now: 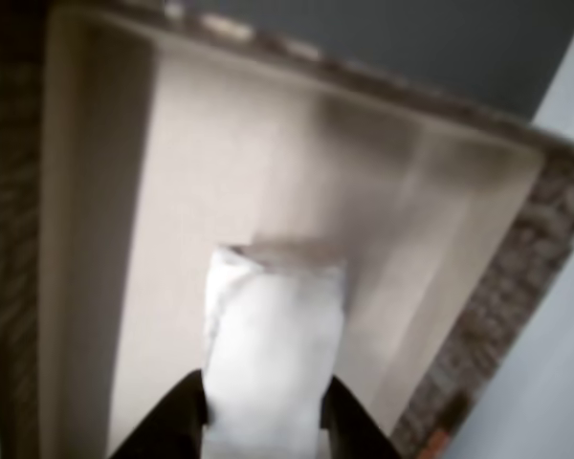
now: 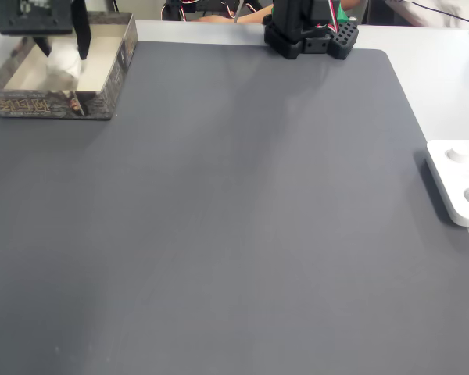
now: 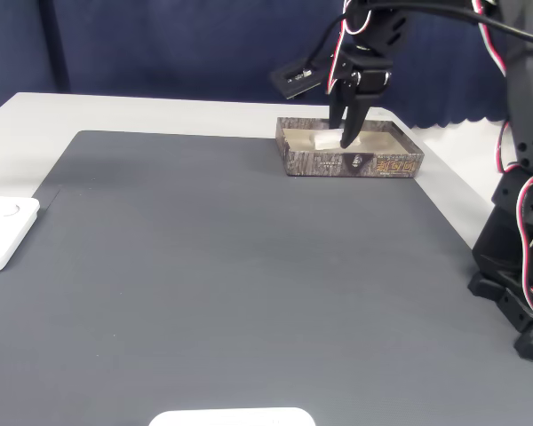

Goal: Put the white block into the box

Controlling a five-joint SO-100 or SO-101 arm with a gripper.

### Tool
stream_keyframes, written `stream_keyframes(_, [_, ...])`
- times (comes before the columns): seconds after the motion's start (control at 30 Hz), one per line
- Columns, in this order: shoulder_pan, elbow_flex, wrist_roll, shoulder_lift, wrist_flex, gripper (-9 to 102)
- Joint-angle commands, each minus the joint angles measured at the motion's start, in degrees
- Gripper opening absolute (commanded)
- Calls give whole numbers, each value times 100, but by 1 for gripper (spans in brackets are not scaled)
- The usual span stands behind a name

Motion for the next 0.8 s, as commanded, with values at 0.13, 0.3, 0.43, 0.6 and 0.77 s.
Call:
stream_keyframes(0.13, [-44, -325, -79, 44, -62, 6])
stream_keyframes(0.3, [62, -255, -255, -18, -53, 10])
stream_keyframes(0.43, [132, -264, -352, -44, -62, 12])
stream_keyframes(0.6, [193, -211, -536, -97, -62, 15])
stream_keyframes(0.77, [255, -141, -747, -158, -70, 18])
